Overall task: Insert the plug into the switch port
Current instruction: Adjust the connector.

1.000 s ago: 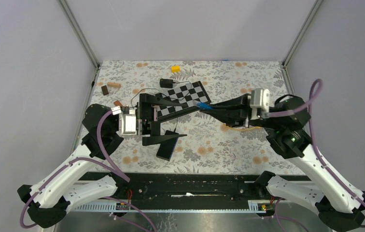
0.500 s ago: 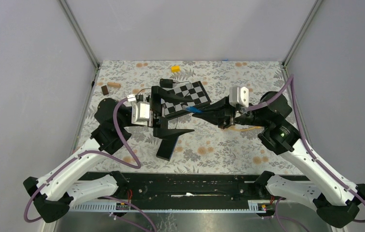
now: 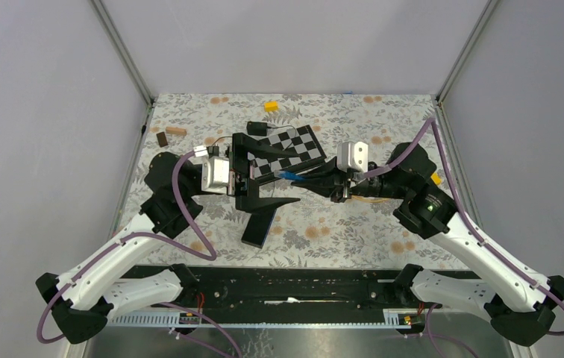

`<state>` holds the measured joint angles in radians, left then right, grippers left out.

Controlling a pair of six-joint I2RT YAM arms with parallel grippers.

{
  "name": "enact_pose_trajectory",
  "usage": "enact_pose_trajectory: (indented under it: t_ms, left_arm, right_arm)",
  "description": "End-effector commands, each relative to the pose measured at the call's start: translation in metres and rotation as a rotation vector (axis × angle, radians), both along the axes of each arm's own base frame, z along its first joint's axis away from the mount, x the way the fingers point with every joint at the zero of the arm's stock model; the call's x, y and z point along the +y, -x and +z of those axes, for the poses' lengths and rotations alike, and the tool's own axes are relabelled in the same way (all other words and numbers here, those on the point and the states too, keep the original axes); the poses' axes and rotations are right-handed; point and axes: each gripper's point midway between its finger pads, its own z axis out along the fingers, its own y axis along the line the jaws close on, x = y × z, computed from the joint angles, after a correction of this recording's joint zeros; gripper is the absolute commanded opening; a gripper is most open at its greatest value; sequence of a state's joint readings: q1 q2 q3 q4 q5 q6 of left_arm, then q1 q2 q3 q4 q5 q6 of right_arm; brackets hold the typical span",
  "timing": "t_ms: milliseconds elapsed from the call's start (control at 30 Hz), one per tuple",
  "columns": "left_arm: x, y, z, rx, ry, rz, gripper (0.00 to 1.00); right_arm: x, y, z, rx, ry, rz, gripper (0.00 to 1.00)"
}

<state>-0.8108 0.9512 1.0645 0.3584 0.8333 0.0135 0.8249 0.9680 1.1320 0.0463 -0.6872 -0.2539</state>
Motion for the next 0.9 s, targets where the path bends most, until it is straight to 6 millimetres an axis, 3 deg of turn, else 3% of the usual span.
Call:
enact_pose_trajectory:
  t_ms: [0, 200, 533, 800, 833, 867]
  left_arm:
    - [0.003, 0.000, 0.009, -0.005, 0.016, 0.016, 0.80]
    - [-0.002, -0.005, 0.005, 0.055, -0.032, 0.019, 0.67]
    - [-0.001, -0.009, 0.013, 0.035, 0.007, 0.043, 0.48]
    - [-0.001, -0.010, 0.011, 0.046, 0.000, 0.049, 0.00]
    - [-0.001, -0.009, 0.011, 0.046, -0.003, 0.046, 0.00]
    - [-0.001, -0.008, 0.010, 0.040, -0.012, 0.037, 0.00]
  right_arm:
    - [-0.006, -0.001, 0.021, -0.093, -0.042, -0.040, 0.00]
    - [-0.013, -0.013, 0.017, -0.178, -0.037, -0.122, 0.00]
    - [-0.017, -0.014, 0.018, -0.224, -0.049, -0.143, 0.00]
    - [-0.017, -0.014, 0.016, -0.228, -0.044, -0.145, 0.00]
    - [-0.018, -0.014, 0.016, -0.230, -0.044, -0.144, 0.00]
    - [-0.018, -0.012, 0.016, -0.232, -0.043, -0.138, 0.07]
